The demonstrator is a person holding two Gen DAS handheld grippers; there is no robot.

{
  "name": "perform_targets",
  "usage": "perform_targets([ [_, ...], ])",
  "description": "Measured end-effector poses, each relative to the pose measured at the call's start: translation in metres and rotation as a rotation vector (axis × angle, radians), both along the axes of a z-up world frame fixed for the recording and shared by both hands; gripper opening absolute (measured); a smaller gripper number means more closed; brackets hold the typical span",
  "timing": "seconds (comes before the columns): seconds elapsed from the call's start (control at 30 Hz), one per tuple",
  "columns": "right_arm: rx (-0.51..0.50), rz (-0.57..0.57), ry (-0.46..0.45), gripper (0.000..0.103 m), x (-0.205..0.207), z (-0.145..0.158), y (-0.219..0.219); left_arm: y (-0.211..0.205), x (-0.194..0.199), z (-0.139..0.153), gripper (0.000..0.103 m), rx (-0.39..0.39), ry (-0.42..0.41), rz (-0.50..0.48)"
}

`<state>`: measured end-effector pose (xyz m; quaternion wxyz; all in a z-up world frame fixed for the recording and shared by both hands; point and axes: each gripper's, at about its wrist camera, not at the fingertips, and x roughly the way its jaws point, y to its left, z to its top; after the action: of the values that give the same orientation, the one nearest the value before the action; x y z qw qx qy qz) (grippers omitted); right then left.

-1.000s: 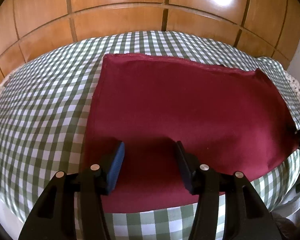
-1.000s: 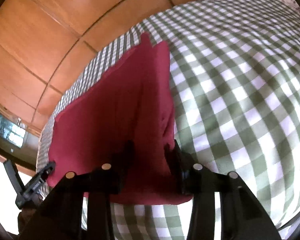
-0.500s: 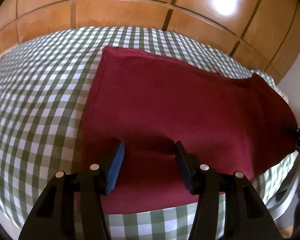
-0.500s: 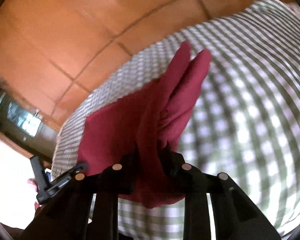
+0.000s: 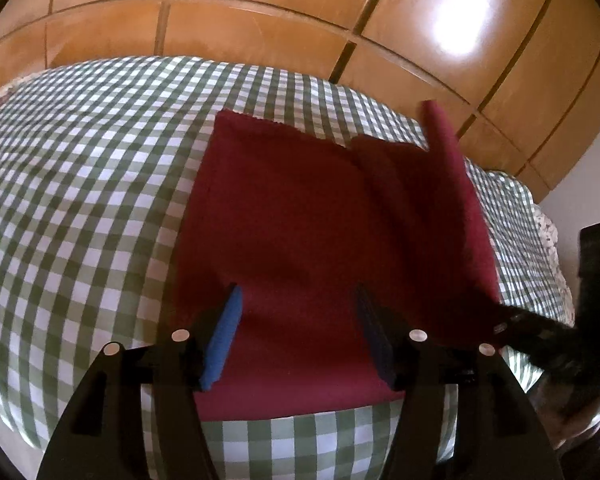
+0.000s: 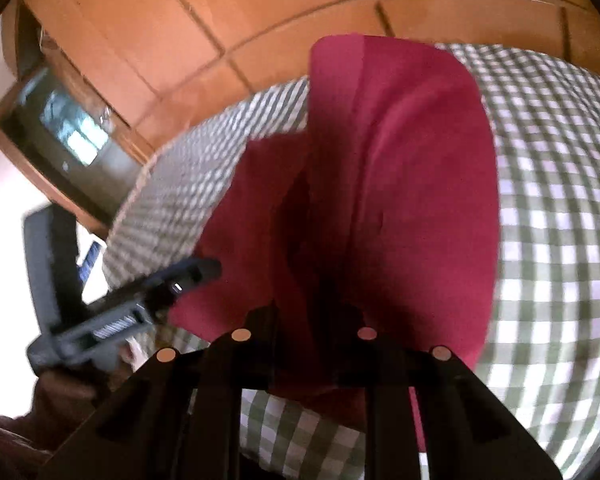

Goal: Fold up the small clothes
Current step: 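Fold the lifted shirt over with the right tool while the left tool presses it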

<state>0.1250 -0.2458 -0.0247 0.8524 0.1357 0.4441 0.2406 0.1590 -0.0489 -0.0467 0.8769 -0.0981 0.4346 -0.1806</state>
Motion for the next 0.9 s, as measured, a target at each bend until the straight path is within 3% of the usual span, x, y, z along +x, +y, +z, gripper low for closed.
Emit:
perform_targets([
  [0.07,-0.025,0.003,-0.012,0.017,0.000,-0.001,0.004,0.002,0.000,0.002,0.059,-0.022,0.001,-0.011],
  [0.13,-0.037,0.006,-0.020,0.017,-0.002,-0.001,0.005,0.004,0.002,0.006,0.068,-0.077,0.008,-0.030],
  [0.27,-0.042,0.003,-0.034,0.017,-0.001,-0.002,0.004,0.006,0.015,0.014,0.073,-0.215,0.048,-0.051],
  [0.43,-0.052,0.005,-0.075,0.021,-0.003,-0.002,0.009,-0.021,0.038,0.028,0.081,-0.307,0.072,-0.163],
  [0.5,-0.019,0.021,-0.081,0.031,-0.007,-0.003,0.006,-0.038,0.050,0.026,0.089,-0.319,0.096,-0.217],
  [0.63,0.020,0.032,-0.089,0.037,-0.015,-0.005,-0.002,-0.068,0.075,0.007,0.089,-0.293,0.201,-0.246],
  [0.7,0.053,0.046,-0.093,0.052,-0.019,-0.006,-0.007,-0.076,0.081,0.005,0.089,-0.349,0.245,-0.267],
  [0.77,0.061,0.059,-0.100,0.059,-0.023,-0.008,-0.007,-0.089,0.084,0.011,0.089,-0.354,0.231,-0.296],
  [0.8,0.062,0.062,-0.100,0.059,-0.024,-0.009,-0.007,-0.097,0.084,0.014,0.088,-0.325,0.215,-0.308],
  [0.87,0.065,0.065,-0.104,0.061,-0.026,-0.010,-0.009,-0.111,0.083,0.013,0.056,-0.243,0.196,-0.318],
  [0.9,0.070,0.067,-0.106,0.063,-0.027,-0.009,-0.010,-0.120,0.083,0.011,0.048,-0.178,0.189,-0.317],
])
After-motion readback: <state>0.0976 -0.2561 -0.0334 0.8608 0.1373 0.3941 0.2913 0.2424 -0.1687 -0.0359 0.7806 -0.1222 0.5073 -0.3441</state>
